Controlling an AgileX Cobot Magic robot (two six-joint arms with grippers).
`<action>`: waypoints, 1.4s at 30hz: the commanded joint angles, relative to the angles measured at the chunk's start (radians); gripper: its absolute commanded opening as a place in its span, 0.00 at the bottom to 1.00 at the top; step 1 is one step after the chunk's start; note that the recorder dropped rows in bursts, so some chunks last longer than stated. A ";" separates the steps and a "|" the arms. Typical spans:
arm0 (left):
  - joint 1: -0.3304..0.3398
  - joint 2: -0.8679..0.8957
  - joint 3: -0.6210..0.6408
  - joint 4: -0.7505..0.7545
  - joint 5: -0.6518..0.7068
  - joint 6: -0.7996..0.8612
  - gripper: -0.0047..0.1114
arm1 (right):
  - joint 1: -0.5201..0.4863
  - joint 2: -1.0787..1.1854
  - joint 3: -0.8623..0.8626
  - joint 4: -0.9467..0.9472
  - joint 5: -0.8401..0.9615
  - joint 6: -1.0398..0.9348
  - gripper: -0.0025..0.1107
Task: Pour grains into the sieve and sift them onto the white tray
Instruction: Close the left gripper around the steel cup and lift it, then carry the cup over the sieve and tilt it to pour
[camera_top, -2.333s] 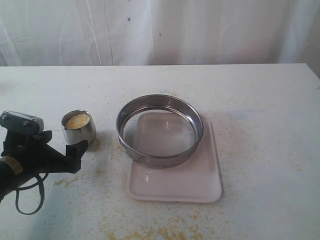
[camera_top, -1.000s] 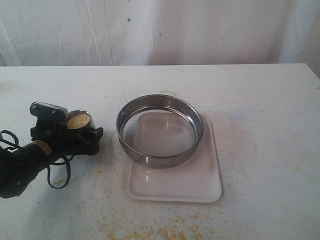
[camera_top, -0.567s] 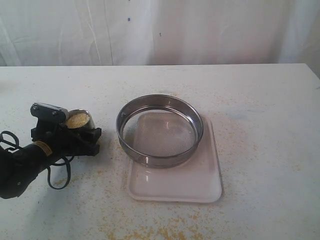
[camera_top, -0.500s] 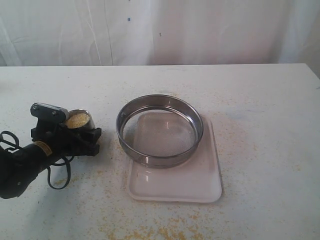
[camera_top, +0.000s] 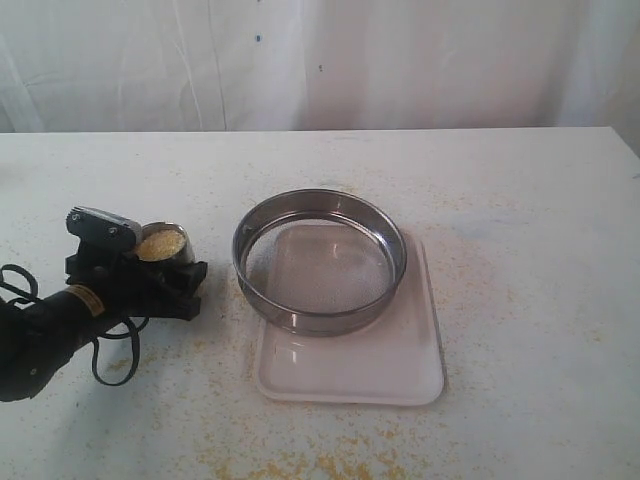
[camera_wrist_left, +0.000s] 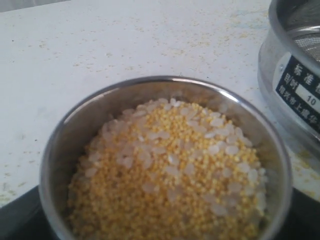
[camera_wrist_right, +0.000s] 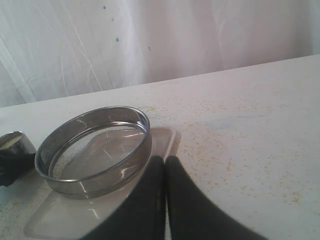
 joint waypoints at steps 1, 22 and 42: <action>-0.008 -0.020 0.010 0.013 -0.008 0.000 0.04 | -0.008 -0.005 0.007 -0.002 -0.007 0.003 0.02; -0.141 -0.364 -0.029 0.019 0.408 0.125 0.04 | -0.008 -0.005 0.007 -0.002 -0.007 0.003 0.02; -0.327 -0.278 -0.573 0.375 1.213 0.313 0.04 | -0.008 -0.005 0.007 -0.002 -0.007 0.003 0.02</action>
